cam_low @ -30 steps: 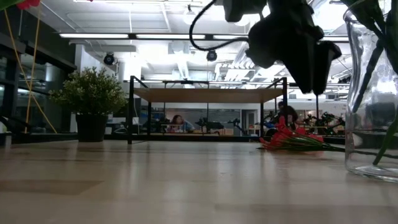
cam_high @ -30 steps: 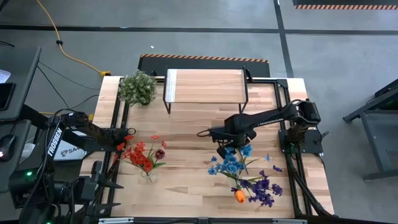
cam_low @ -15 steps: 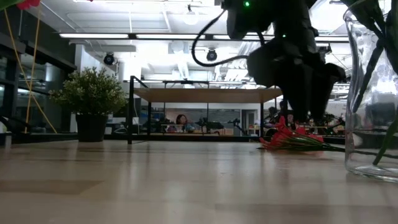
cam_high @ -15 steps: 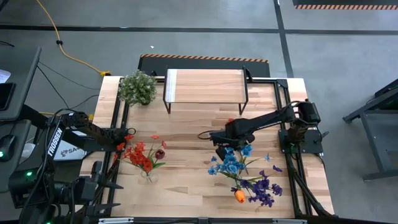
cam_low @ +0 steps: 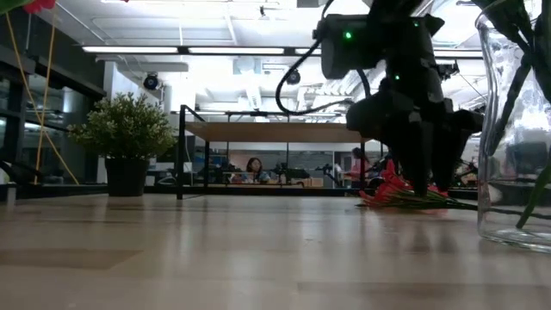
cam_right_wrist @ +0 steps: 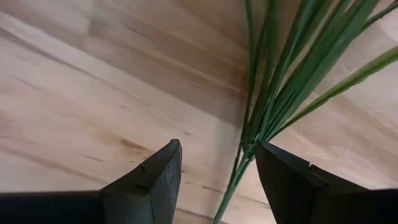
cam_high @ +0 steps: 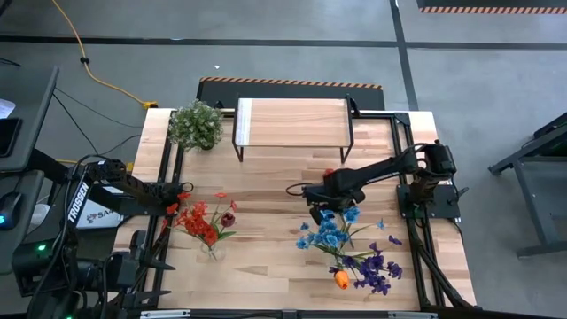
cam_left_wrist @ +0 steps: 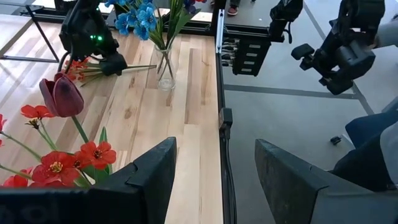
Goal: Pick and place flowers into a vace then onto a shelf
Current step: Put the orange flowers into the left transparent vase
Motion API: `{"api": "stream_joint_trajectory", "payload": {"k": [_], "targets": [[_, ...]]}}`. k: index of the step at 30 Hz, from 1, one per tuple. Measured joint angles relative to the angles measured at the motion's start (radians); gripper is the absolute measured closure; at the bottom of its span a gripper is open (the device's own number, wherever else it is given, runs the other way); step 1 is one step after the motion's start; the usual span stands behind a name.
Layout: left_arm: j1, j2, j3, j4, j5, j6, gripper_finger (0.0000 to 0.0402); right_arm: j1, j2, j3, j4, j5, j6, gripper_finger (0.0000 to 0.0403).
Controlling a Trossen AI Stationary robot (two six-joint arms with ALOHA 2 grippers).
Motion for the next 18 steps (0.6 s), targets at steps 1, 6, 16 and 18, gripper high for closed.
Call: {"api": "stream_joint_trajectory", "payload": {"k": [1, 6, 16, 18], "targets": [[0.0, 0.0, 0.0, 0.0, 0.0, 0.0, 0.0151, 0.0, 0.0, -0.009, 0.002, -0.002, 0.0, 0.0208], [0.0, 0.0, 0.0, 0.0, 0.001, 0.0, 0.0151, 0.0, 0.0, -0.045, 0.009, -0.004, 0.018, 0.0208], [0.0, 0.0, 0.0, 0.0, 0.001, 0.0, 0.0151, 0.0, -0.006, -0.158, 0.204, -0.076, 0.08, 0.0208], [0.0, 0.0, 0.0, 0.0, 0.002, 0.0, 0.0151, 0.0, -0.005, -0.159, 0.205, -0.076, 0.081, 0.021]]}}
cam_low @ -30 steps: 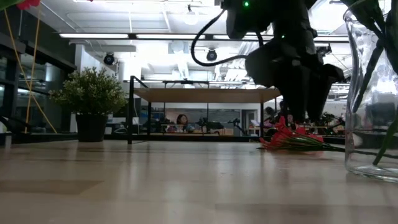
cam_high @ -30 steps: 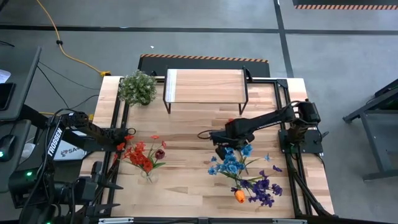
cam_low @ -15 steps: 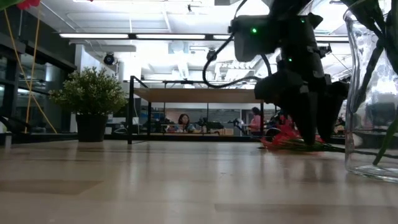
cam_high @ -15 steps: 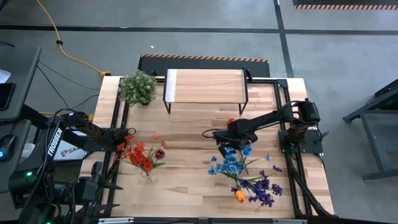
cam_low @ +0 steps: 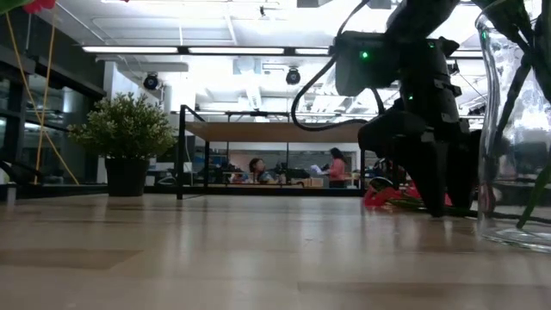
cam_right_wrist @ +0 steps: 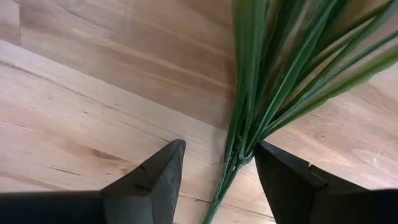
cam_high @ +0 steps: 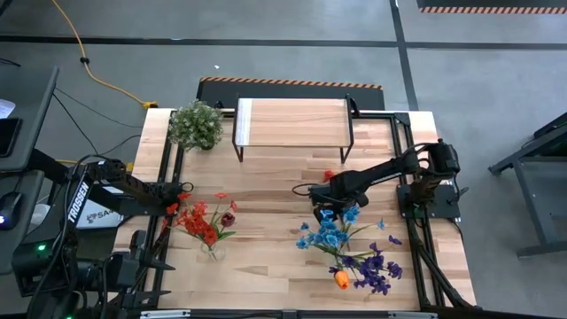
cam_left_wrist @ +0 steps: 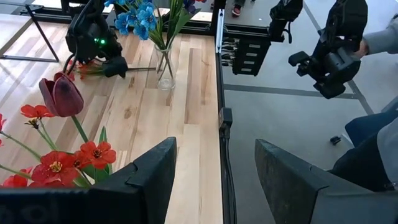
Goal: Pick and place flowers into a vace then onto a shelf
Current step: Put the orange flowers into the left transparent vase
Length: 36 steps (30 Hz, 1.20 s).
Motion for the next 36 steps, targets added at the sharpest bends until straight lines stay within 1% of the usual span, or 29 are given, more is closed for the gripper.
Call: {"api": "stream_joint_trajectory", "payload": {"k": [3, 6, 20, 22, 24, 29, 33, 36], "targets": [[0.0, 0.0, 0.0, 0.0, 0.0, 0.0, 0.0151, 0.0, 0.001, 0.005, -0.001, -0.002, 0.0, 0.0221], [0.0, 0.0, 0.0, 0.0, -0.002, 0.0, 0.0151, 0.0, 0.002, 0.009, 0.005, -0.005, -0.006, 0.0242], [0.0, 0.0, 0.0, 0.0, -0.01, 0.0, 0.0151, -0.002, 0.004, 0.009, 0.027, -0.004, -0.025, 0.0378], [0.0, 0.0, 0.0, 0.0, -0.01, 0.0, 0.0151, -0.002, 0.004, 0.009, 0.029, -0.004, -0.034, 0.0392], [0.0, 0.0, 0.0, 0.0, -0.01, 0.0, 0.0151, -0.002, 0.004, 0.009, 0.029, -0.003, -0.041, 0.0395], [0.0, 0.0, 0.0, 0.0, -0.01, 0.0, 0.0151, -0.007, 0.005, 0.019, 0.018, -0.006, -0.049, 0.0387], [0.0, 0.0, 0.0, 0.0, -0.011, 0.0, 0.0151, -0.011, 0.012, 0.075, -0.013, 0.03, -0.11, 0.0398], [0.0, 0.0, 0.0, 0.0, -0.011, 0.0, 0.0151, -0.019, 0.012, 0.139, -0.041, 0.064, -0.148, 0.0397]]}}
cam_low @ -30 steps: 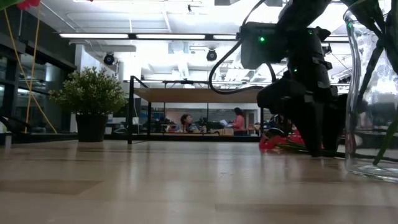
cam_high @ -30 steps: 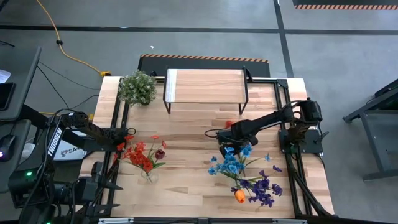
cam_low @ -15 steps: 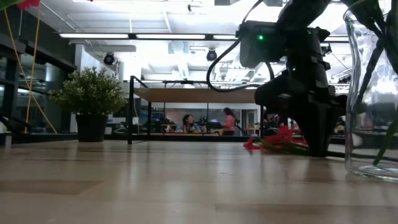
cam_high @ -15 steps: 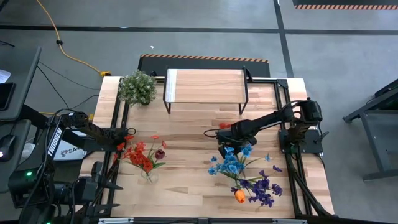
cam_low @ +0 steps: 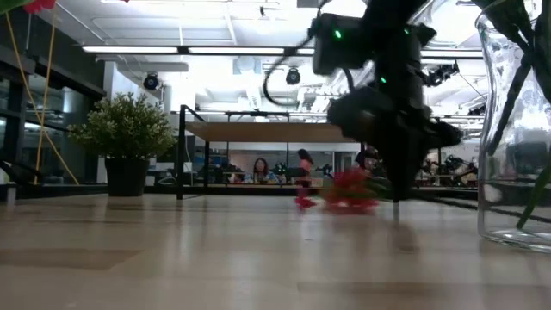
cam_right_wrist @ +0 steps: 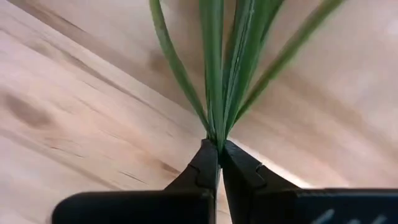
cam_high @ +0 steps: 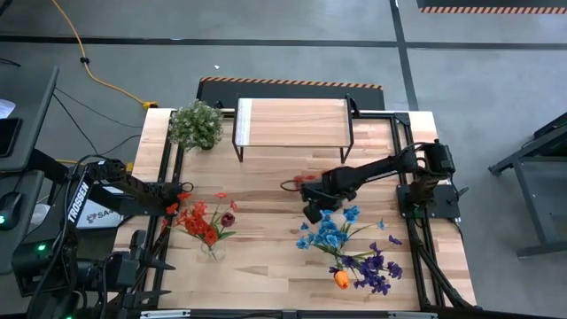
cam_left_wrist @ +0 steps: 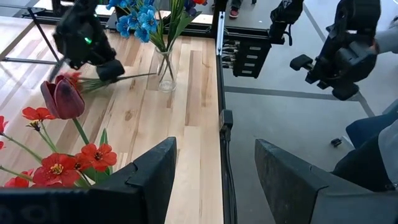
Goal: Pick and place flowers into a vace then onto a shelf
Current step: Put the orange flowers into the left transparent vase
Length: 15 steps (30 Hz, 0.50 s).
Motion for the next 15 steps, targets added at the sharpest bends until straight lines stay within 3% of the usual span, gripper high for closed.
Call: {"api": "stream_joint_trajectory", "payload": {"k": [15], "targets": [[0.0, 0.0, 0.0, 0.0, 0.0, 0.0, 0.0151, -0.055, -0.004, 0.343, -0.213, 0.169, -0.2, 0.0402]]}}
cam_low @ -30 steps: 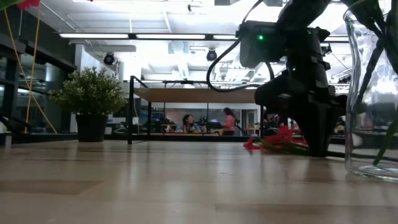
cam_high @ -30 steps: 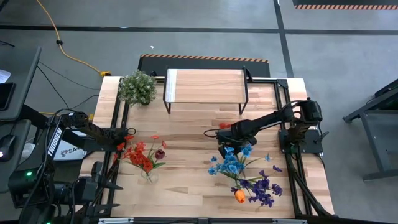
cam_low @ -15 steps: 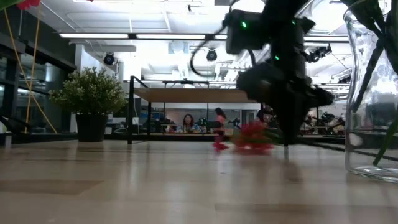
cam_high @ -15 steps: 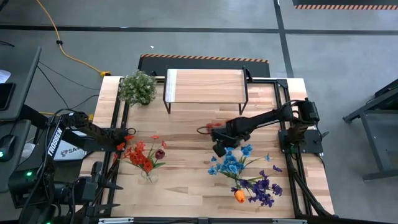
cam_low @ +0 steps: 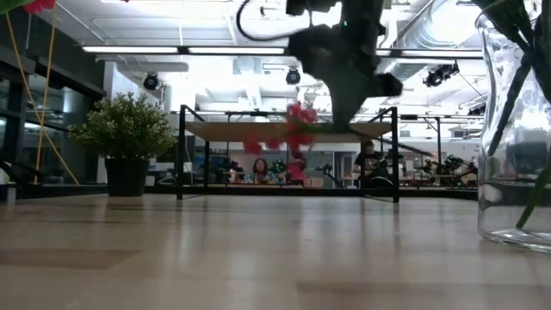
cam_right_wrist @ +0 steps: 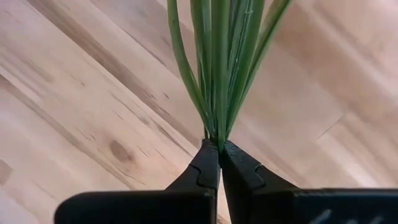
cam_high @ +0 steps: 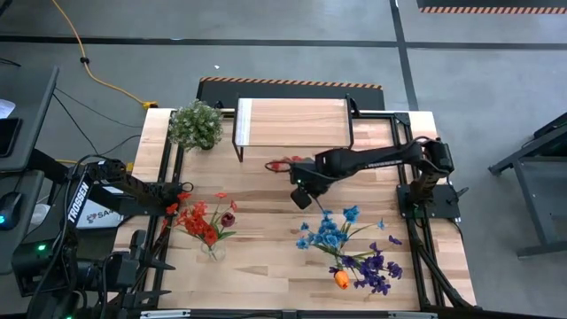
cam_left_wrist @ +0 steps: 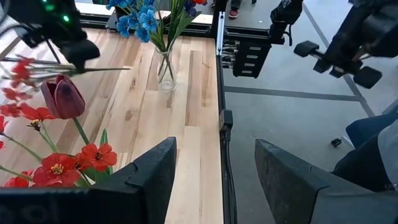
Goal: Pick and place flowers into a vace then onto a shelf
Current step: Put the orange flowers into the left transparent vase
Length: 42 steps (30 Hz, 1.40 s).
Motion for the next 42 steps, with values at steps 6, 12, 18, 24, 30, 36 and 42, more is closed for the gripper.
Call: {"api": "stream_joint_trajectory", "payload": {"k": [6, 12, 18, 24, 30, 36, 42], "targets": [[0.0, 0.0, 0.0, 0.0, 0.0, 0.0, 0.0151, -0.005, -0.001, 0.13, -0.079, 0.075, -0.037, 0.0402], [0.0, 0.0, 0.0, 0.0, 0.0, 0.0, 0.0151, -0.005, -0.002, 0.244, -0.089, 0.106, -0.068, 0.0402], [0.0, 0.0, 0.0, 0.0, 0.001, 0.0, 0.0151, -0.005, -0.002, 0.349, -0.117, 0.163, -0.11, 0.0403], [0.0, 0.0, 0.0, 0.0, 0.0, 0.0, 0.0151, -0.005, -0.002, 0.462, -0.155, 0.225, -0.141, 0.0403], [0.0, 0.0, 0.0, 0.0, 0.0, -0.001, 0.0151, -0.004, -0.003, 0.582, -0.157, 0.239, -0.174, 0.0403], [0.0, 0.0, 0.0, 0.0, 0.0, -0.002, 0.0151, 0.017, -0.004, 0.703, -0.156, 0.272, -0.215, 0.0403], [0.0, 0.0, 0.0, 0.0, 0.0, -0.002, 0.0151, 0.074, -0.004, 0.808, -0.126, 0.377, -0.247, 0.0403]]}}
